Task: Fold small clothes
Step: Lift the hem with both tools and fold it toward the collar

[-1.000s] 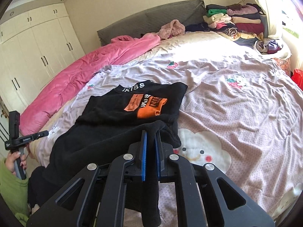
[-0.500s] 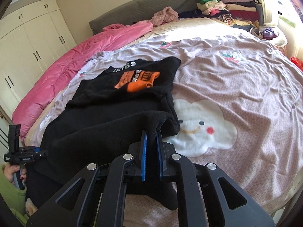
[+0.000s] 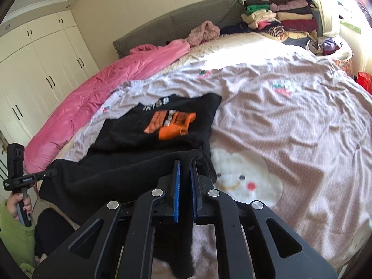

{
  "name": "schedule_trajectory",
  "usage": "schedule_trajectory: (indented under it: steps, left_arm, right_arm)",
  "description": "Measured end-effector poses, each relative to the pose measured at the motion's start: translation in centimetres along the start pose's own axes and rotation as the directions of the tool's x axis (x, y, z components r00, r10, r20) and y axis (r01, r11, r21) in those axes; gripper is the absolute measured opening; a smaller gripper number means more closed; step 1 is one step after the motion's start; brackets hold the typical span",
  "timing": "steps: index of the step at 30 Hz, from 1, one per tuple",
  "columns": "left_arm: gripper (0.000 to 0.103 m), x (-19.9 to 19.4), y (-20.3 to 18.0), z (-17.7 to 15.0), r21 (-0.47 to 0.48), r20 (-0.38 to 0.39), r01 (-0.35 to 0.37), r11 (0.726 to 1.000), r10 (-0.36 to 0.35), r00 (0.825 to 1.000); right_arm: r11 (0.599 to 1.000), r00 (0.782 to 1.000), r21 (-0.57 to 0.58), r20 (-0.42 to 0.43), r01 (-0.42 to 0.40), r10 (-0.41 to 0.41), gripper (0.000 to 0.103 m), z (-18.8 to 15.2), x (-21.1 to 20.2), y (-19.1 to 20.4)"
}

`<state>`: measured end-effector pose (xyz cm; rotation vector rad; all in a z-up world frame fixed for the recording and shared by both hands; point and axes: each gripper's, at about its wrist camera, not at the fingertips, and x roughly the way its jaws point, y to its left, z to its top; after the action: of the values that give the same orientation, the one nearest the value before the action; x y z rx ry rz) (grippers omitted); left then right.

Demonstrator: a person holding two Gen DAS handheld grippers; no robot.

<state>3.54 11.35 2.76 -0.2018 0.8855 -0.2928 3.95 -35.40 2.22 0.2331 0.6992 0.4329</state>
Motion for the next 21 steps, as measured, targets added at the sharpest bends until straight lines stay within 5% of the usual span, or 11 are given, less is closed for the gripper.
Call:
schedule_trajectory:
  steps: [11,21]
  left_arm:
    - [0.006,2.5,1.5,7.1,-0.037,0.097,-0.034,0.999,0.037,0.995]
    - [0.007,6.7,3.4,7.4,-0.090,0.090,-0.048,0.995,0.056,0.994]
  right_arm:
    - [0.999,0.997,0.009,0.064,0.030,-0.031,0.007,5.3,2.9,-0.5]
    - [0.994,0.995,0.052,0.001,0.095,-0.096,0.008,6.5,7.7,-1.4]
